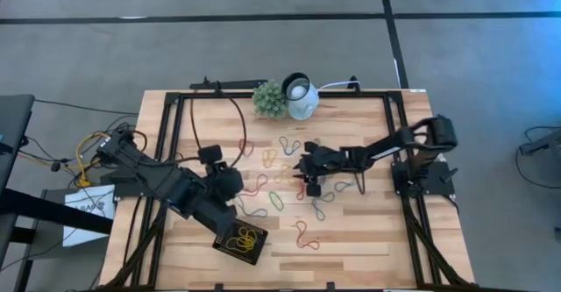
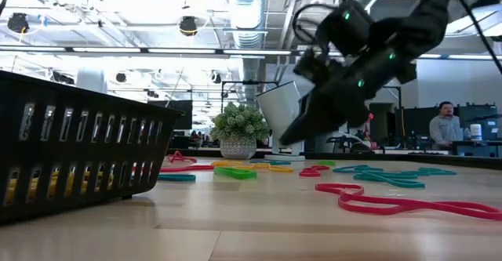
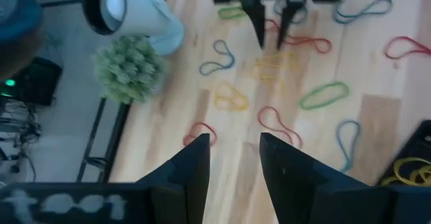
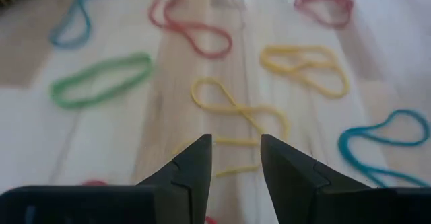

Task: Pick and place items into bin
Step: Put the yellow rubber band into the black bin

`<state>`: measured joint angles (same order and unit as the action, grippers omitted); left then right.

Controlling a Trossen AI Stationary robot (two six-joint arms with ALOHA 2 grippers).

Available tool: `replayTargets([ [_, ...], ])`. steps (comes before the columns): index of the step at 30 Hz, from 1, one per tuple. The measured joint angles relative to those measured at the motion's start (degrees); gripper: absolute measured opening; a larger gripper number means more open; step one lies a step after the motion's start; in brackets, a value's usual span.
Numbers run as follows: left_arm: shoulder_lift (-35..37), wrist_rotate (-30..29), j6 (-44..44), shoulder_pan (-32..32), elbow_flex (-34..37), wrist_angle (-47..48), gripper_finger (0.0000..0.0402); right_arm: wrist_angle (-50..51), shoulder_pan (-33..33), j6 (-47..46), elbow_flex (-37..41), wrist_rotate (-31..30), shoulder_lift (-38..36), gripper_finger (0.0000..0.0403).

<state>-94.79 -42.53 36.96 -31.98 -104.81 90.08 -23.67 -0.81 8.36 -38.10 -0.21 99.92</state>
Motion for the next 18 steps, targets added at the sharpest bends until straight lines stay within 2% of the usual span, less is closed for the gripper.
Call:
replayTargets([
  [5,0.01,0.09,-0.95,-0.03,0.06,-0.07,0.0121,1.08,0.64,1.16,-0.06,1.64,2.95,0.0121],
  [9,0.01,0.57,-0.92,-0.03,1.32,-0.04,0.0121,0.56,0.48,1.16,-0.06,8.11,4.13,0.0121],
  [18,-0.01,1.66,0.19,0.02,5.5,-0.09,0.0121,-2.08,-0.73,4.16,-0.08,9.29,4.43,0.0121],
])
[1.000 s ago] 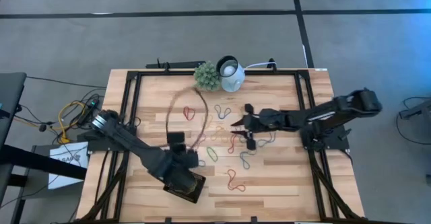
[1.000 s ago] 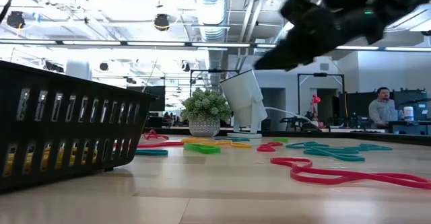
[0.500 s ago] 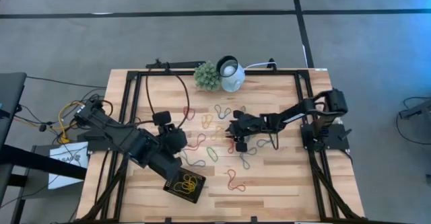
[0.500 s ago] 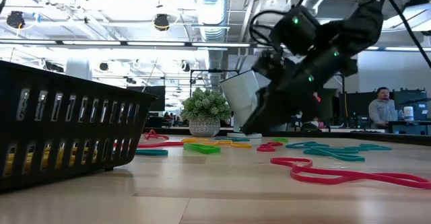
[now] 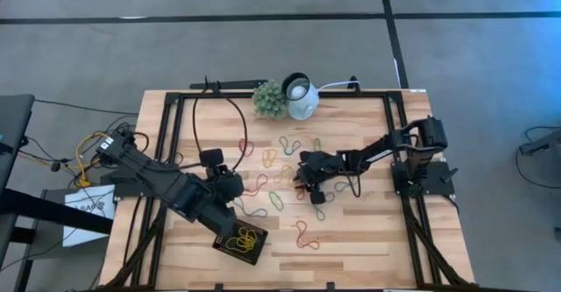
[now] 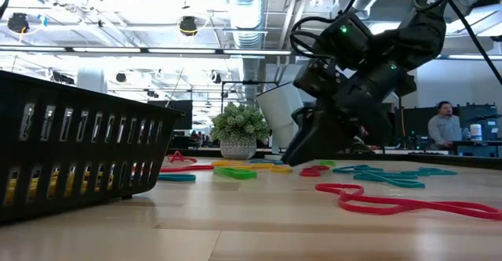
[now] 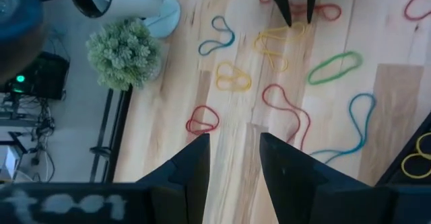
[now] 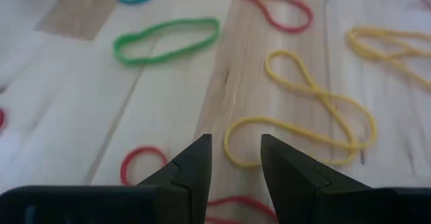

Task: Pick and place items into bin
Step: Put the yellow rubber band into the black bin

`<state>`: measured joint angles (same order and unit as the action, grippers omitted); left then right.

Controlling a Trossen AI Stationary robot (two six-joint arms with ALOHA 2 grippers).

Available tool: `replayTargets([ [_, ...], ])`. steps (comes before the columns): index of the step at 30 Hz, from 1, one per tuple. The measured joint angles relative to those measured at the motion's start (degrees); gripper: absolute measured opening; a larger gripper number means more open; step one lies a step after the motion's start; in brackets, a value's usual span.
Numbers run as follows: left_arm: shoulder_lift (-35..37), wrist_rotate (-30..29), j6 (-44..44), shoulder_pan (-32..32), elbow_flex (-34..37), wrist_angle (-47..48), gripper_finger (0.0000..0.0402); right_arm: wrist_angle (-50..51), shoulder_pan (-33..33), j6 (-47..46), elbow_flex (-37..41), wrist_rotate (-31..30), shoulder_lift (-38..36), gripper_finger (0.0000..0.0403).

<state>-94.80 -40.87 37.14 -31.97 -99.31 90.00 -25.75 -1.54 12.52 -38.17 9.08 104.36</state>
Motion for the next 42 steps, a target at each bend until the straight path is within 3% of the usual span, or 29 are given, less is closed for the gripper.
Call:
replayTargets([
  [5,-0.02,1.22,0.67,0.02,1.31,0.05,0.0121,0.86,-0.09,2.22,0.0,0.34,-0.01,0.0121],
  [10,-0.02,1.23,1.6,0.02,1.31,0.02,0.0121,0.04,-0.09,2.61,0.0,5.33,0.0,0.0121],
  [21,-0.02,1.23,1.71,0.02,1.31,0.02,0.0121,-0.04,0.59,4.45,0.0,2.99,0.07,0.0121],
  [28,-0.02,1.26,1.71,0.02,1.31,0.02,0.0121,-9.48,0.85,3.79,-0.48,4.65,8.25,0.012],
  [33,0.0,1.37,2.68,0.02,1.31,0.02,0.0121,-11.9,2.56,2.09,-0.76,4.81,9.97,0.0119],
  [38,0.0,1.96,2.69,0.02,1.31,0.02,0.0121,-6.14,4.07,2.12,-0.98,4.3,7.8,0.0098],
  [42,0.0,2.09,2.71,0.02,1.31,0.02,0.0121,-3.42,3.94,4.31,-0.92,3.55,6.68,0.0059],
])
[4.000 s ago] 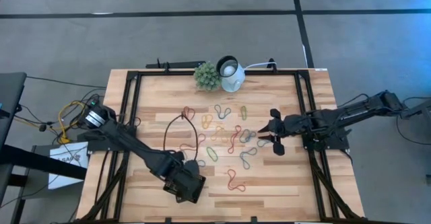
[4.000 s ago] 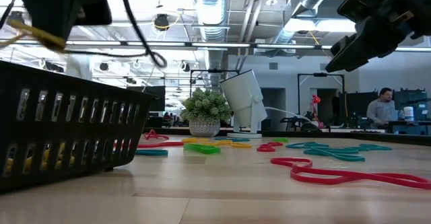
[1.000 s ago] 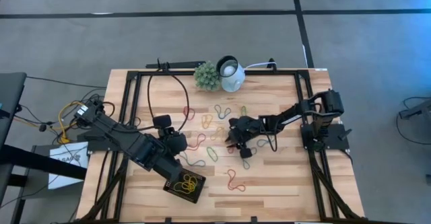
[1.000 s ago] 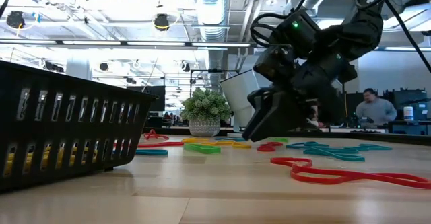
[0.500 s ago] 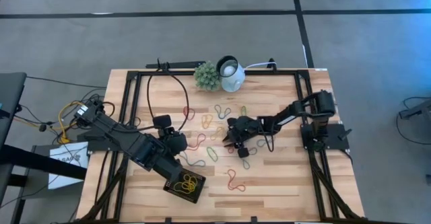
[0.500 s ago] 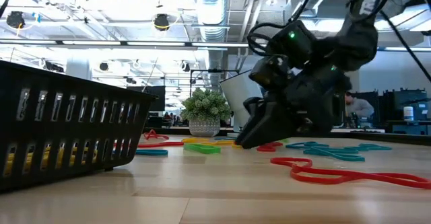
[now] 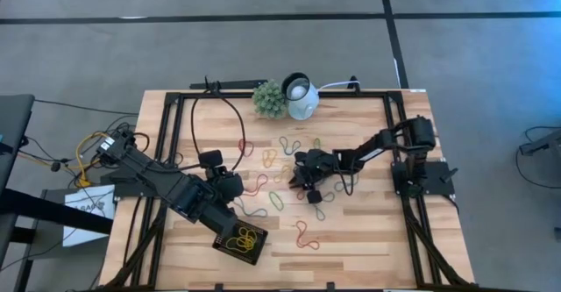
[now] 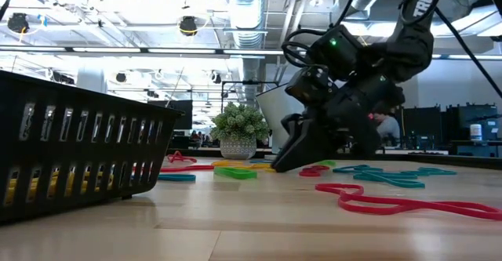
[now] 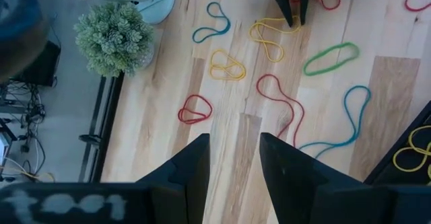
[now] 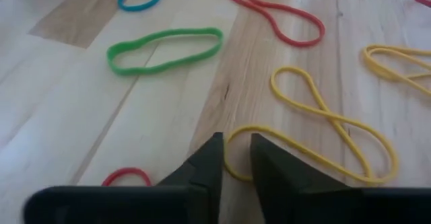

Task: Pick and place items into bin
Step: Put the yellow rubber band into the black bin

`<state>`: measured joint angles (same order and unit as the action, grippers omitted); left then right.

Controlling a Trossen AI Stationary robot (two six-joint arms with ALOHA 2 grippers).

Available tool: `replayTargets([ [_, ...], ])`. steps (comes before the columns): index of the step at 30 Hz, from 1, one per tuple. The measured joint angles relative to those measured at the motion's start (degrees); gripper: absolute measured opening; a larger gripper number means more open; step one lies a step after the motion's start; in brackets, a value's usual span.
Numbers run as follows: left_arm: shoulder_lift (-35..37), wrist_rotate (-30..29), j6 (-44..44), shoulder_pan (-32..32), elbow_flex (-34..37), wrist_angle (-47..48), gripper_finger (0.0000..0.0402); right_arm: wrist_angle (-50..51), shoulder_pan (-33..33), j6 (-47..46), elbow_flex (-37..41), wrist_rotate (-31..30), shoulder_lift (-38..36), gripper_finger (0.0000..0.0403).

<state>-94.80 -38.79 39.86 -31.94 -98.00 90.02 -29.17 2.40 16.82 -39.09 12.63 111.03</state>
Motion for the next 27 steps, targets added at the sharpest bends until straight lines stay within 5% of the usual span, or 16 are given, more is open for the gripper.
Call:
replayTargets([
  [4,0.0,-0.04,0.94,0.0,0.0,-0.02,0.0121,-0.11,-0.9,0.32,0.22,-0.32,-0.12,0.0008],
  [9,0.0,-0.87,4.94,0.0,0.0,-0.01,0.0121,-0.64,-2.18,-1.53,0.52,-1.47,-2.72,0.0003],
  [16,0.0,-10.01,10.13,0.75,0.0,-3.75,0.0121,5.92,-2.91,-1.71,0.48,-5.96,-20.38,0.0001],
  [21,0.0,-11.45,6.35,3.69,0.0,-10.54,0.0121,8.0,-3.46,-2.06,0.57,-5.83,-33.35,0.0001],
  [27,-1.23,-11.47,-5.57,7.96,0.02,-22.24,0.0121,6.76,-4.03,-4.97,0.52,-5.37,-39.5,0.0],
])
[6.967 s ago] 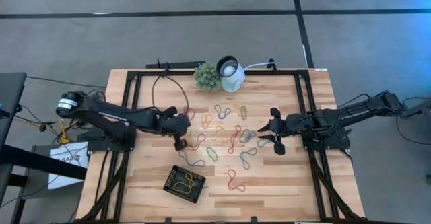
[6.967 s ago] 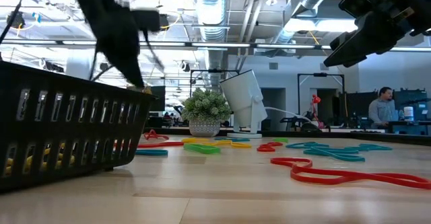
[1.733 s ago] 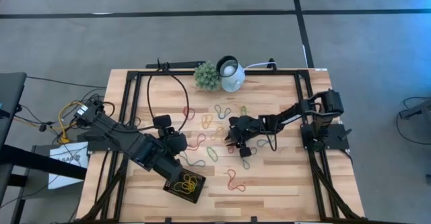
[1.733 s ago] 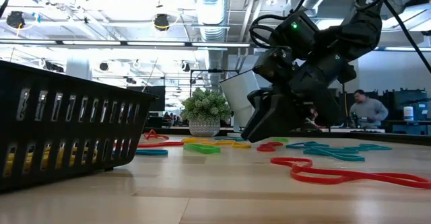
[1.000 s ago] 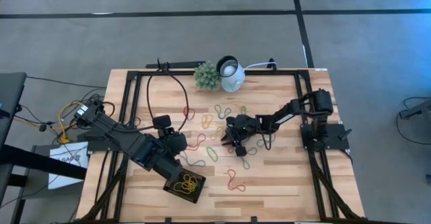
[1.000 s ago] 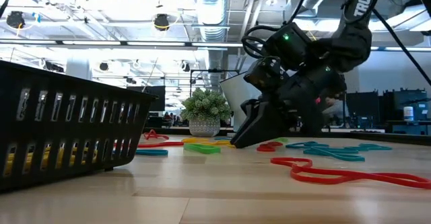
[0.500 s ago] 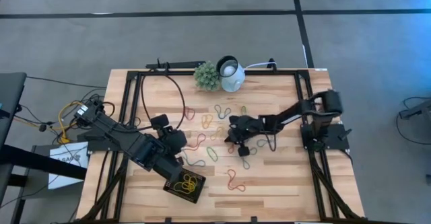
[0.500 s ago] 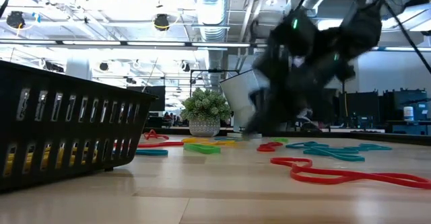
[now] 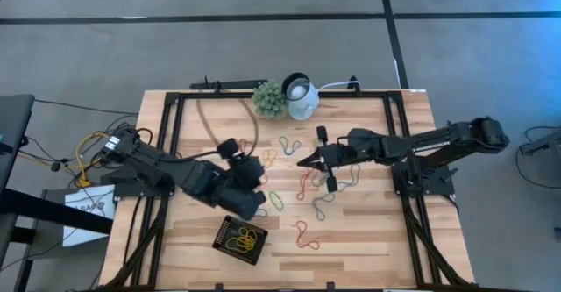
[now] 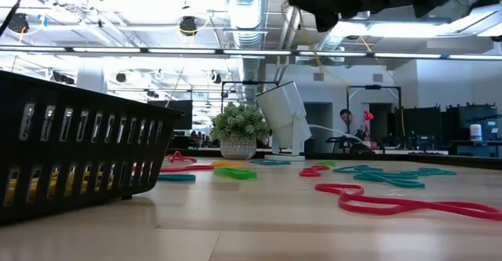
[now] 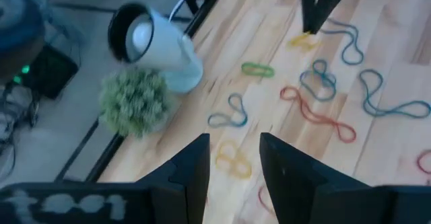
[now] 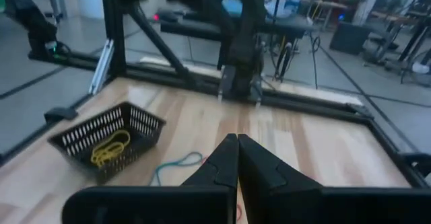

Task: Pick and place items into bin
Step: Put the yellow rubber band into the black bin

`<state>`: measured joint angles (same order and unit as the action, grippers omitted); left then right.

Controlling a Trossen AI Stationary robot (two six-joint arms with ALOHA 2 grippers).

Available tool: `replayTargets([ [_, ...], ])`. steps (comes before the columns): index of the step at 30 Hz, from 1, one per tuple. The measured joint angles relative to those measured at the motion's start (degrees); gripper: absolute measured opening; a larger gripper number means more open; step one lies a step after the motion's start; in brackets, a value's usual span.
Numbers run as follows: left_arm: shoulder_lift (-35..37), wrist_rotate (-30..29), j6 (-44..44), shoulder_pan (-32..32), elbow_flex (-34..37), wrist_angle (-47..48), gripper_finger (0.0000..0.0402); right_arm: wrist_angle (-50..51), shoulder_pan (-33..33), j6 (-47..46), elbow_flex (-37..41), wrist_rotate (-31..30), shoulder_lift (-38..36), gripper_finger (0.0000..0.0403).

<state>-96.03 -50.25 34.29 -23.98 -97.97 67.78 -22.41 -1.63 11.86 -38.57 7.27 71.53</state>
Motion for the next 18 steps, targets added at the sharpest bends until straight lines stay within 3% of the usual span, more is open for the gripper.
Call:
replayTargets([
  [8,-5.12,4.02,-17.87,4.77,-0.04,-13.01,0.0121,-0.03,-0.66,-1.84,0.07,0.31,2.52,0.0],
  [14,-8.87,5.62,-23.63,7.05,-0.02,-17.11,0.0121,-1.51,-1.01,-2.41,0.02,0.37,4.74,0.0],
  [18,-9.24,10.2,-25.14,7.71,-0.02,-19.33,0.0121,-2.69,-0.98,-2.41,0.0,0.33,4.7,0.0],
])
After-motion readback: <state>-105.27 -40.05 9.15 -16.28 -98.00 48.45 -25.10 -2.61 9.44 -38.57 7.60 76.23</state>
